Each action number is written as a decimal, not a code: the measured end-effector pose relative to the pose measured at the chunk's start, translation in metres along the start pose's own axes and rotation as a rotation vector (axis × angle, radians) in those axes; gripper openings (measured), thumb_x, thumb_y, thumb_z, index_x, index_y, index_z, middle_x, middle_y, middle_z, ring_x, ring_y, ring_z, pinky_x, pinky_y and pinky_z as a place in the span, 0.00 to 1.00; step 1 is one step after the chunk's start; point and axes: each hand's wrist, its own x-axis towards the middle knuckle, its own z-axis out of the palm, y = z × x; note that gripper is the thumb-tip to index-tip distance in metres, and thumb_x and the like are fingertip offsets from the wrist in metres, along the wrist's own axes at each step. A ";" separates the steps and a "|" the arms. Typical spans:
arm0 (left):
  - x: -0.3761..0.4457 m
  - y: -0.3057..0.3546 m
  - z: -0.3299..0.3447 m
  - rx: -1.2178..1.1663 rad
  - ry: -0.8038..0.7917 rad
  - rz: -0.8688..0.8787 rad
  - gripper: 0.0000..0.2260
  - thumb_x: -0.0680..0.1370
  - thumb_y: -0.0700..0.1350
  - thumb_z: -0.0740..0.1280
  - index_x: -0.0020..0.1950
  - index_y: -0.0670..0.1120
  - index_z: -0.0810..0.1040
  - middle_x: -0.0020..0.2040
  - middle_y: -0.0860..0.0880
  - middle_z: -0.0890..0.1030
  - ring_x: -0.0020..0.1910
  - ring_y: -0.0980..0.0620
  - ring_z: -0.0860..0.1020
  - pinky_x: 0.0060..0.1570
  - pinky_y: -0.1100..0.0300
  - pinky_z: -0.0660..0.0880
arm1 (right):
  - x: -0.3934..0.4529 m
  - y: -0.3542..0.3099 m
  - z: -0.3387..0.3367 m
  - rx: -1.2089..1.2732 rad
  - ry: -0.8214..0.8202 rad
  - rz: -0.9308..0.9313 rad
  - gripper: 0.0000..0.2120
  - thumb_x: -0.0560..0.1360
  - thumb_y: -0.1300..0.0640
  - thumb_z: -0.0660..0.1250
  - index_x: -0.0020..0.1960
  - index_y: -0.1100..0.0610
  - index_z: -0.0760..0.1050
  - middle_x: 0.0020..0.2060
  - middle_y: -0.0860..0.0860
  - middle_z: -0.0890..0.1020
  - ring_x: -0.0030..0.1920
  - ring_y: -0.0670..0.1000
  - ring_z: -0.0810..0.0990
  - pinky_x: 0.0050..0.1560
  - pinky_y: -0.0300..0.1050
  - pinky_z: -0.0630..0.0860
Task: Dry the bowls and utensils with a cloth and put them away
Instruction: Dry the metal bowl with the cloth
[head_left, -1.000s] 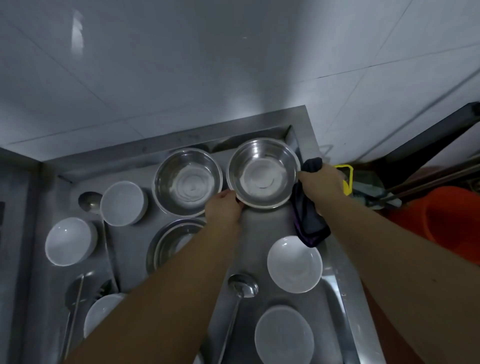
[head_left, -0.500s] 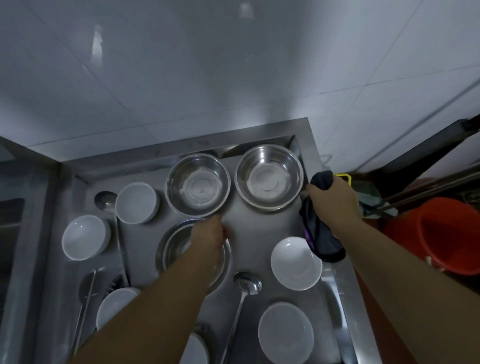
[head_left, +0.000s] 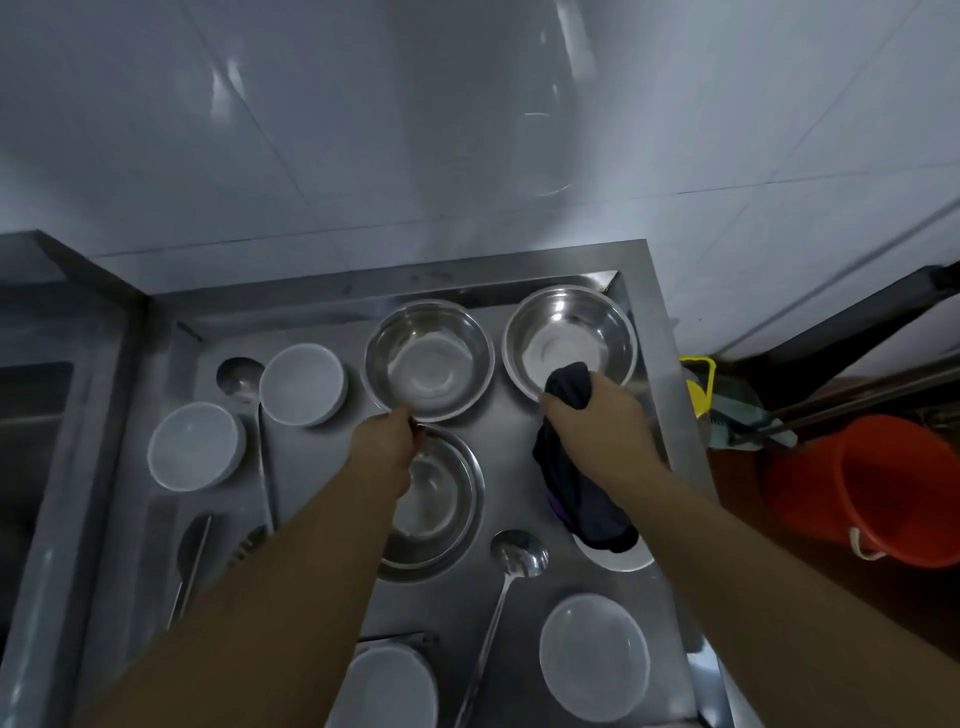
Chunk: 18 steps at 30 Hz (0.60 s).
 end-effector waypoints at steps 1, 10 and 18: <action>-0.004 0.000 -0.003 -0.037 -0.001 -0.008 0.07 0.78 0.41 0.72 0.41 0.41 0.80 0.36 0.44 0.83 0.39 0.48 0.83 0.48 0.53 0.82 | -0.006 -0.003 0.003 0.005 -0.015 0.002 0.12 0.75 0.42 0.69 0.43 0.50 0.73 0.40 0.47 0.80 0.41 0.47 0.79 0.36 0.43 0.70; -0.087 0.017 -0.064 -0.293 -0.160 -0.013 0.04 0.83 0.40 0.69 0.56 0.40 0.81 0.42 0.42 0.88 0.42 0.45 0.87 0.44 0.50 0.84 | -0.065 -0.058 0.009 0.246 -0.080 -0.024 0.16 0.73 0.32 0.67 0.51 0.42 0.73 0.47 0.42 0.81 0.47 0.41 0.80 0.42 0.40 0.72; -0.173 0.031 -0.172 -0.280 -0.407 0.087 0.09 0.83 0.41 0.68 0.60 0.39 0.81 0.44 0.43 0.88 0.46 0.44 0.87 0.57 0.40 0.84 | -0.141 -0.134 0.017 0.539 -0.189 0.018 0.11 0.70 0.45 0.60 0.46 0.49 0.76 0.46 0.52 0.81 0.49 0.57 0.79 0.53 0.57 0.77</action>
